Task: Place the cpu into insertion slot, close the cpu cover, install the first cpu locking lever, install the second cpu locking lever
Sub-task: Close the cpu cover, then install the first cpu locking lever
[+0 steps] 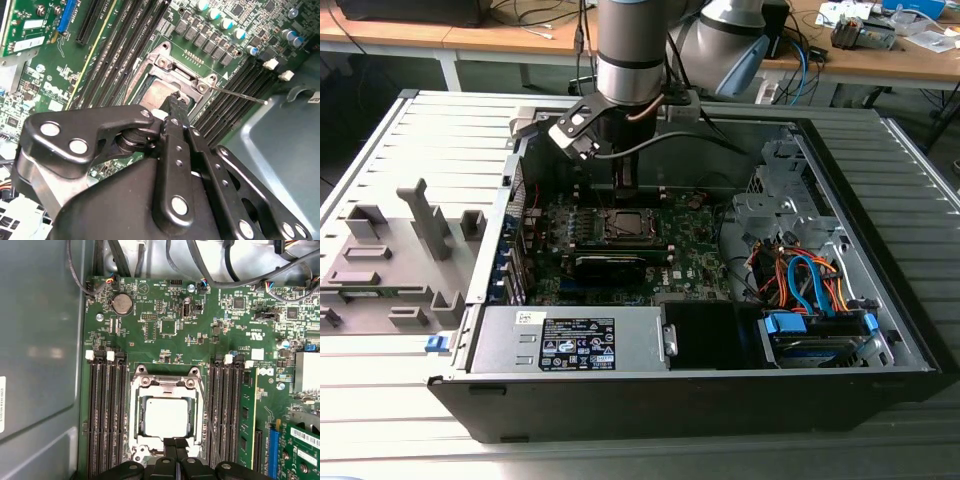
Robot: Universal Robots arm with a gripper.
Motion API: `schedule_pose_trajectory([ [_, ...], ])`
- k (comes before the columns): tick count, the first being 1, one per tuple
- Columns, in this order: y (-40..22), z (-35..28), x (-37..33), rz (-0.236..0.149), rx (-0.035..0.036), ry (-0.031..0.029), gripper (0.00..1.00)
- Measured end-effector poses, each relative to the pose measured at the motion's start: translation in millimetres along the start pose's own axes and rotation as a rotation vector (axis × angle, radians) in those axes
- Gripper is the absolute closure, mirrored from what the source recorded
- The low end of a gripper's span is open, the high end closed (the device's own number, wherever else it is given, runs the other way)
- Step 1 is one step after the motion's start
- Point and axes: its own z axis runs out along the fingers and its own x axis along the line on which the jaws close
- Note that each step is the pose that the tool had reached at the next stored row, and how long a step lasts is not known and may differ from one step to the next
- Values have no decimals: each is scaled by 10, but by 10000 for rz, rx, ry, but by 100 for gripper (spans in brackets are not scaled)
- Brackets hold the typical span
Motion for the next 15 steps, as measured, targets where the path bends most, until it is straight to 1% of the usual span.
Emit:
schedule_pose_trajectory([
  [9,0,-6,0,-4,1,-2,89],
  [11,0,-6,0,-49,-1,-2,89],
  [15,0,-6,0,-323,-11,-7,89],
])
